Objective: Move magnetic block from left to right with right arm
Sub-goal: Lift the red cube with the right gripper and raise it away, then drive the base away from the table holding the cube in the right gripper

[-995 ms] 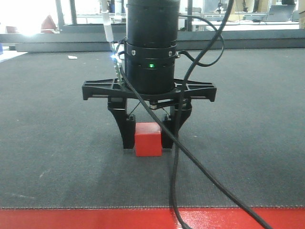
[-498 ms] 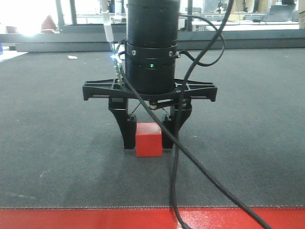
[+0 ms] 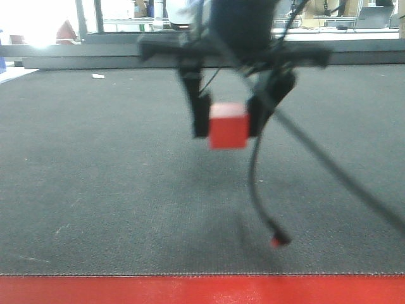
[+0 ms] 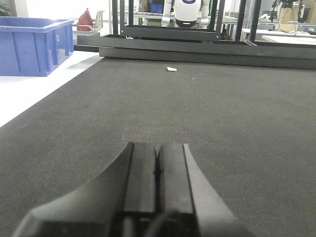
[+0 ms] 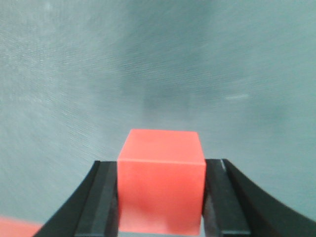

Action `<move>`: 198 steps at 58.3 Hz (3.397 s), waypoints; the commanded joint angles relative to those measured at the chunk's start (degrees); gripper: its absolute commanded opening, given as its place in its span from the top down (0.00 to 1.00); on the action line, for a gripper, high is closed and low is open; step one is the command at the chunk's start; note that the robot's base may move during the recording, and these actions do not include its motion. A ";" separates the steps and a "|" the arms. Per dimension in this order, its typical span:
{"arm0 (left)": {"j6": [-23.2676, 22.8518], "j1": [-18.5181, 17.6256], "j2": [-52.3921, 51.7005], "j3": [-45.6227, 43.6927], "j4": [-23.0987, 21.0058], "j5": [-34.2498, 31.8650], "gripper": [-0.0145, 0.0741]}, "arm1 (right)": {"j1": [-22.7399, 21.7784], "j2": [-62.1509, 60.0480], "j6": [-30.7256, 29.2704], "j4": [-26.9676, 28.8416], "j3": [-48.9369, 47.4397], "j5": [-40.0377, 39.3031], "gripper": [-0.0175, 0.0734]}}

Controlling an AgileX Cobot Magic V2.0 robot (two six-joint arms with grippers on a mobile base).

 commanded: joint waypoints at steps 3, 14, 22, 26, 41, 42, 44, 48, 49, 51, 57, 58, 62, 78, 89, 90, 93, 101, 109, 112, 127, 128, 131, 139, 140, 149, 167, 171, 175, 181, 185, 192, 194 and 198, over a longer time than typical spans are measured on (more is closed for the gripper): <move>-0.06 -0.26 -0.53 0.59 -0.36 -4.70 0.97 | -2.64 -8.74 -4.91 -1.24 2.88 -1.77 0.38; -0.06 -0.26 -0.53 0.59 -0.36 -4.70 0.97 | -8.94 -18.86 -13.33 -1.13 13.52 -7.71 0.38; -0.06 -0.26 -0.53 0.59 -0.36 -4.70 0.97 | -15.25 -26.06 -21.44 0.70 22.04 -13.18 0.38; -0.06 -0.26 -0.53 0.59 -0.36 -4.70 0.97 | -18.49 -29.81 -25.51 2.26 25.92 -16.96 0.38; -0.06 -0.26 -0.53 0.59 -0.36 -4.70 0.97 | -29.85 -41.83 -33.26 6.78 38.92 -30.87 0.38; -0.06 -0.26 -0.53 0.59 -0.36 -4.70 0.97 | -30.79 -42.88 -33.63 7.05 39.94 -32.32 0.38; -0.06 -0.26 -0.53 0.59 -0.36 -4.70 0.97 | -32.33 -44.27 -34.07 7.47 41.32 -34.36 0.38; -0.06 -0.26 -0.53 0.59 -0.36 -4.70 0.97 | -34.99 -47.46 -34.79 8.40 44.61 -38.96 0.38; -0.06 -0.26 -0.53 0.59 -0.36 -4.70 0.97 | -35.54 -48.17 -34.93 8.55 45.25 -39.98 0.38; -0.06 -0.26 -0.53 0.59 -0.36 -4.70 0.97 | -36.80 -49.92 -35.29 8.80 46.87 -42.52 0.38; -0.06 -0.26 -0.53 0.59 -0.36 -4.70 0.97 | -38.77 -54.50 -36.37 8.80 50.85 -48.71 0.38; -0.06 -0.26 -0.53 0.59 -0.36 -4.70 0.97 | -38.77 -55.05 -36.37 8.80 51.43 -49.50 0.38; -0.06 -0.26 -0.53 0.59 -0.36 -4.70 0.97 | -38.77 -57.89 -36.37 8.80 54.13 -52.47 0.38; -0.06 -0.26 -0.53 0.59 -0.36 -4.70 0.97 | -38.72 -70.11 -36.37 1.22 62.08 -59.30 0.38; -0.06 -0.26 -0.53 0.59 -0.36 -4.70 0.97 | -38.72 -76.96 -36.37 -1.24 63.68 -59.25 0.38; -0.06 -0.26 -0.53 0.59 -0.36 -4.70 0.97 | -38.72 -77.61 -36.37 -1.18 63.68 -59.25 0.38; -0.06 -0.26 -0.53 0.59 -0.36 -4.70 0.97 | -38.72 -78.98 -36.37 -0.95 63.68 -59.25 0.38; -0.06 -0.26 -0.53 0.59 -0.36 -4.70 0.97 | -38.72 -81.10 -36.37 -0.82 63.68 -59.25 0.38; -0.06 -0.26 -0.53 0.59 -0.36 -4.70 0.97 | -38.72 -81.03 -36.37 -0.82 63.68 -59.02 0.38; -0.06 -0.26 -0.53 0.59 -0.36 -4.70 0.97 | -38.72 -81.03 -36.37 -0.82 63.68 -58.29 0.38; -0.06 -0.26 -0.53 0.59 -0.36 -4.70 0.97 | -38.72 -81.03 -36.37 -0.82 63.68 -57.83 0.38; -0.06 -0.26 -0.53 0.59 -0.36 -4.70 0.97 | -38.72 -81.03 -36.37 -0.82 63.68 -57.83 0.38; -0.06 -0.26 -0.53 0.59 -0.36 -4.70 0.97 | -38.72 -81.03 -36.37 -0.82 63.68 -57.83 0.38; -0.06 -0.26 -0.53 0.59 -0.36 -4.70 0.97 | -38.72 -81.03 -36.37 -0.82 63.68 -57.83 0.38; -0.06 -0.26 -0.53 0.59 -0.36 -4.70 0.97 | -38.72 -81.03 -36.37 -0.82 63.68 -57.83 0.38; -0.06 -0.26 -0.53 0.59 -0.36 -4.70 0.97 | -38.72 -81.03 -36.37 -0.82 63.68 -57.83 0.38; -0.06 -0.26 -0.53 0.59 -0.36 -4.70 0.97 | -38.72 -81.03 -36.37 -0.82 63.68 -57.83 0.38; -0.06 -0.26 -0.53 0.59 -0.36 -4.70 0.97 | -38.72 -81.03 -36.37 -0.82 63.68 -57.83 0.38; -0.06 -0.14 -0.53 0.59 -0.36 -4.70 0.97 | -38.72 -81.03 -36.37 -0.82 63.68 -57.83 0.38; -0.06 -0.14 -0.53 0.59 -0.36 -4.70 0.97 | -38.72 -81.03 -36.37 -0.82 63.68 -57.83 0.38; -0.06 -0.14 -0.53 0.59 -0.36 -4.70 0.97 | -38.72 -81.03 -36.37 -0.82 63.68 -57.83 0.38; -0.06 -0.14 -0.53 0.59 -0.36 -4.70 0.97 | -38.72 -81.03 -36.37 -0.82 63.68 -57.83 0.38; -0.06 -0.14 -0.53 0.59 -0.36 -4.70 0.97 | -38.72 -81.03 -36.37 -0.82 63.68 -57.83 0.38; -0.06 -0.14 -0.53 0.59 -0.36 -4.70 0.97 | -38.72 -81.03 -36.37 -0.82 63.68 -57.83 0.38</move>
